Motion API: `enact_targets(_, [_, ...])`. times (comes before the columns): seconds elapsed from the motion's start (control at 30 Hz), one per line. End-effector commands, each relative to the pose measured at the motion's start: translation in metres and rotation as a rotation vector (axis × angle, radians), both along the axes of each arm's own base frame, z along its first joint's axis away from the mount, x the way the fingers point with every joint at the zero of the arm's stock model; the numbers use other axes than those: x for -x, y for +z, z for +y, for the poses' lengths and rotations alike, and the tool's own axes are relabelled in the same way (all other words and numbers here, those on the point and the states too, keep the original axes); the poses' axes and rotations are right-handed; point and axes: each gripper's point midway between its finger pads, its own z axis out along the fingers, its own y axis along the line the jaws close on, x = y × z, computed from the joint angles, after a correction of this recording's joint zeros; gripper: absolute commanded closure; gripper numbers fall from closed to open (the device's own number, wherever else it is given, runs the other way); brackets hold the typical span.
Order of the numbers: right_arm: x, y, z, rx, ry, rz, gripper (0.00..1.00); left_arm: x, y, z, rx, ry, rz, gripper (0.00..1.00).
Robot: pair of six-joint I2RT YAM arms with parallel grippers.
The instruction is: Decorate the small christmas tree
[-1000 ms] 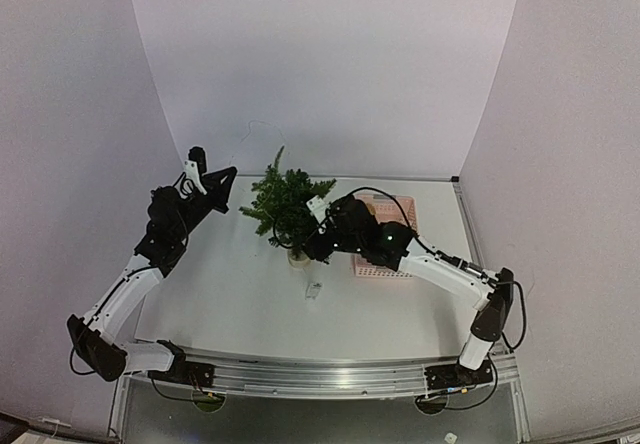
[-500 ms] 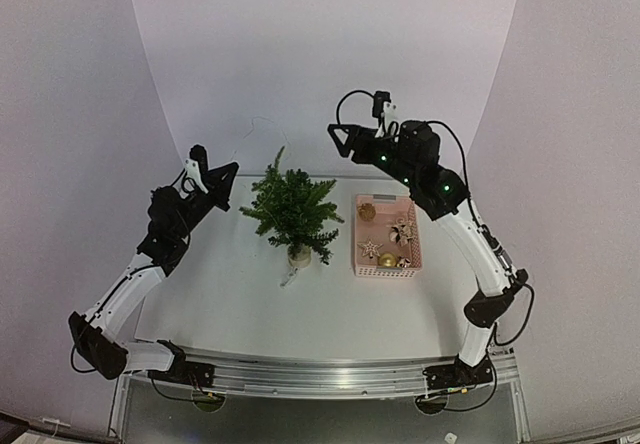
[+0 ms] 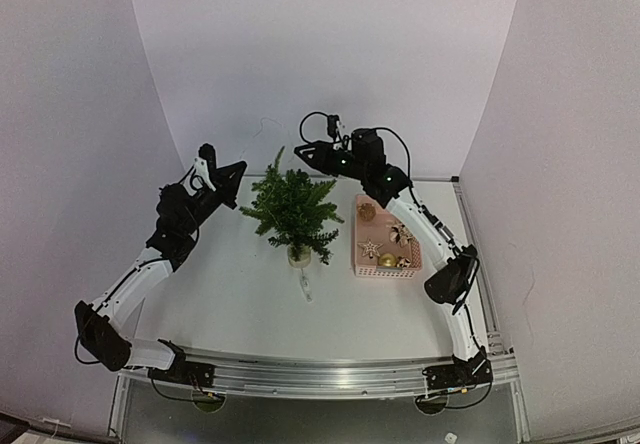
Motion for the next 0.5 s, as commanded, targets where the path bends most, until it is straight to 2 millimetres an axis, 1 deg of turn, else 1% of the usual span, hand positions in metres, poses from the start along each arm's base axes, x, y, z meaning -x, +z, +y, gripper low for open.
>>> enact_targets(0.0, [0.027,0.054,0.002,-0.135,0.106,-0.076,0.6,0.003,0.015,-0.001,0.035,-0.024,-0.047,1.0])
enact_targets(0.13, [0.027,0.051,0.007,-0.161,0.134,-0.06,0.6,0.003,0.017,-0.002,0.038,-0.029,-0.047,1.0])
enact_targets(0.27, [0.026,0.052,0.011,-0.197,0.156,-0.053,0.64,0.003,0.017,-0.001,0.036,-0.024,-0.047,1.0])
enact_targets(0.37, [0.027,0.055,0.009,-0.195,0.14,-0.065,0.65,0.003,0.018,-0.001,0.035,-0.022,-0.047,1.0])
enact_targets(0.47, [0.026,0.068,-0.003,-0.186,0.083,-0.111,0.64,0.003,0.016,0.0,0.034,-0.019,-0.045,1.0])
